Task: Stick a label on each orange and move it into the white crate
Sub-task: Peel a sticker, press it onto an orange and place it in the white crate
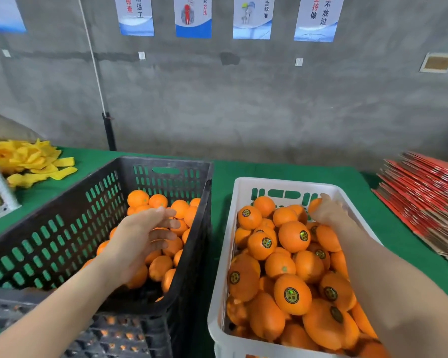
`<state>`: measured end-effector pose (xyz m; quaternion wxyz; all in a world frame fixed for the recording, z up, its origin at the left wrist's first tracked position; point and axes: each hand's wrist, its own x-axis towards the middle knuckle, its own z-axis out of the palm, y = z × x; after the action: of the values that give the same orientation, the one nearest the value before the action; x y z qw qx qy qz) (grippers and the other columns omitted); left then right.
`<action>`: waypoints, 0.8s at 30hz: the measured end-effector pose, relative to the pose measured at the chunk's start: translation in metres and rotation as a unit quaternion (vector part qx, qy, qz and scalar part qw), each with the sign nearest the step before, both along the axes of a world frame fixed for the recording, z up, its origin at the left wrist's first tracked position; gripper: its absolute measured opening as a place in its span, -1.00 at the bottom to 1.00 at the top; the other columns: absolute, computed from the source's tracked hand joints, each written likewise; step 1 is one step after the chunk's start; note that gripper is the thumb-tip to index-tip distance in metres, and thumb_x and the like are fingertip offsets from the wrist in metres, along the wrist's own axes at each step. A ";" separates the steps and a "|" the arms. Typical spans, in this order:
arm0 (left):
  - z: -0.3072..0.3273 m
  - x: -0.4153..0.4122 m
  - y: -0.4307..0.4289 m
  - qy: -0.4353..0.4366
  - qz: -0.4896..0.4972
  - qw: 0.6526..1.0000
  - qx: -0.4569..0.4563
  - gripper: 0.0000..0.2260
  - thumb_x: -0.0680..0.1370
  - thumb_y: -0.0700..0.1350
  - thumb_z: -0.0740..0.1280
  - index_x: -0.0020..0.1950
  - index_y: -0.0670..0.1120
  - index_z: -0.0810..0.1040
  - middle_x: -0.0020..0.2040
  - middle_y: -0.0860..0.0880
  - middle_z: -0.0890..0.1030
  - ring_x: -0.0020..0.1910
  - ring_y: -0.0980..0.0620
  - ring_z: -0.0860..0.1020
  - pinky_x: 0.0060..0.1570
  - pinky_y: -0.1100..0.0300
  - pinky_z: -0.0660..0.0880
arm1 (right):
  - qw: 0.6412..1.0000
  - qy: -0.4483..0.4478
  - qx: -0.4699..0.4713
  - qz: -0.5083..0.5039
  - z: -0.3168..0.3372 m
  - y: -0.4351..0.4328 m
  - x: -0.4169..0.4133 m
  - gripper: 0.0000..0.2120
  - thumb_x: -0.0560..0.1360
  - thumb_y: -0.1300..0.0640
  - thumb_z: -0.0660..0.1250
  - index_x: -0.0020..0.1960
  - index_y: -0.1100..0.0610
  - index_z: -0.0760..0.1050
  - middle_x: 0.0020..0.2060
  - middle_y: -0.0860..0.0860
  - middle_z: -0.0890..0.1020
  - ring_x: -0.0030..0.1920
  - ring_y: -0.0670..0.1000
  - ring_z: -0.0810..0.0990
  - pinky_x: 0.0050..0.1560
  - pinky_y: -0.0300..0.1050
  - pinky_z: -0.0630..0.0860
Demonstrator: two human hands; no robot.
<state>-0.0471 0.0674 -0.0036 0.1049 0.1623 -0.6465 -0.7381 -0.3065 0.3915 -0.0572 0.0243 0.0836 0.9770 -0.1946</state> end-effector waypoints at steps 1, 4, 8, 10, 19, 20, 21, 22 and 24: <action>0.002 0.003 0.001 0.008 -0.005 1.000 -0.002 -0.75 0.64 -0.12 0.14 0.03 -0.18 0.58 -0.20 -0.09 0.63 -0.26 -0.03 0.53 -0.19 0.11 0.43 | 1.000 -0.009 -0.015 0.019 0.001 0.004 -0.002 -0.35 0.55 0.04 0.22 0.54 0.06 -0.02 0.49 0.19 0.16 0.45 0.27 0.16 0.43 0.17 0.16; 0.007 0.013 0.004 0.035 -0.024 0.999 -0.014 -0.76 0.63 -0.14 0.15 0.01 -0.20 0.58 -0.22 -0.10 0.63 -0.32 0.01 0.55 -0.26 0.15 0.45 | 0.994 -0.025 -0.092 0.047 0.009 0.011 0.002 -0.30 0.54 0.11 0.29 0.55 0.10 -0.03 0.45 0.19 0.26 0.40 0.24 0.28 0.34 0.08 0.28; 0.009 0.029 0.011 0.061 -0.049 0.997 -0.028 -0.78 0.61 -0.16 0.18 -0.01 -0.21 0.59 -0.23 -0.11 0.65 -0.38 0.02 0.56 -0.41 0.24 0.48 | 0.996 -0.022 -0.003 0.084 0.020 0.008 0.026 -0.53 0.58 0.17 0.22 0.45 0.20 0.23 0.39 0.20 0.37 0.32 0.21 0.39 0.23 0.01 0.38; 0.009 0.038 0.015 0.067 -0.074 0.994 -0.037 -0.79 0.60 -0.15 0.19 -0.02 -0.21 0.59 -0.23 -0.11 0.65 -0.39 0.02 0.56 -0.44 0.25 0.48 | 0.994 0.023 0.027 0.104 0.029 0.000 0.048 -0.61 0.57 0.17 0.23 0.37 0.27 0.34 0.34 0.23 0.43 0.29 0.22 0.42 0.22 -0.01 0.38; -0.019 0.100 0.037 0.105 -0.161 0.970 -0.148 -0.84 0.55 -0.16 0.26 -0.10 -0.22 0.57 -0.30 -0.09 0.64 -0.37 -0.03 0.60 -0.40 0.23 0.52 | 0.792 0.350 -0.289 0.407 0.026 -0.081 0.285 -0.85 0.51 0.18 0.28 -0.03 0.19 0.60 -0.16 -0.11 0.62 -0.15 -0.16 0.57 -0.15 -0.38 0.48; -0.022 0.109 0.039 0.114 -0.177 0.964 -0.163 -0.82 0.53 -0.11 0.27 -0.10 -0.21 0.58 -0.30 -0.10 0.65 -0.37 -0.04 0.61 -0.40 0.22 0.52 | 0.792 0.293 -0.290 0.450 0.009 -0.085 0.310 -0.84 0.51 0.15 0.27 -0.03 0.18 0.60 -0.18 -0.09 0.63 -0.17 -0.17 0.57 -0.18 -0.36 0.48; -0.026 0.118 0.040 0.112 -0.197 0.956 -0.184 -0.80 0.51 -0.08 0.29 -0.11 -0.20 0.59 -0.28 -0.12 0.65 -0.36 -0.05 0.62 -0.40 0.22 0.53 | 0.808 0.204 -0.277 0.479 -0.012 -0.090 0.328 -0.82 0.51 0.12 0.27 0.01 0.16 0.59 -0.17 -0.06 0.64 -0.17 -0.19 0.56 -0.16 -0.33 0.49; -0.031 0.125 0.042 0.097 -0.219 0.949 -0.204 -0.80 0.51 -0.07 0.29 -0.11 -0.19 0.60 -0.26 -0.14 0.66 -0.35 -0.05 0.62 -0.39 0.21 0.53 | 0.830 0.101 -0.238 0.495 -0.032 -0.095 0.342 -0.80 0.53 0.10 0.27 0.08 0.15 0.57 -0.10 -0.05 0.63 -0.13 -0.20 0.54 -0.10 -0.28 0.49; -0.047 0.130 0.042 0.042 -0.245 0.939 -0.236 -0.83 0.57 -0.13 0.28 -0.11 -0.19 0.61 -0.24 -0.15 0.67 -0.32 -0.06 0.63 -0.34 0.19 0.55 | 0.861 -0.060 -0.103 0.494 -0.074 -0.106 0.348 -0.69 0.56 0.08 0.23 0.28 0.14 0.46 0.14 0.01 0.57 0.11 -0.09 0.52 0.15 -0.16 0.45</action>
<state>0.0834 0.1098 -0.0502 -0.0174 -0.0615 -0.8166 -0.5736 0.0418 0.2851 -0.1310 0.1841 -0.4012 0.8615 -0.2510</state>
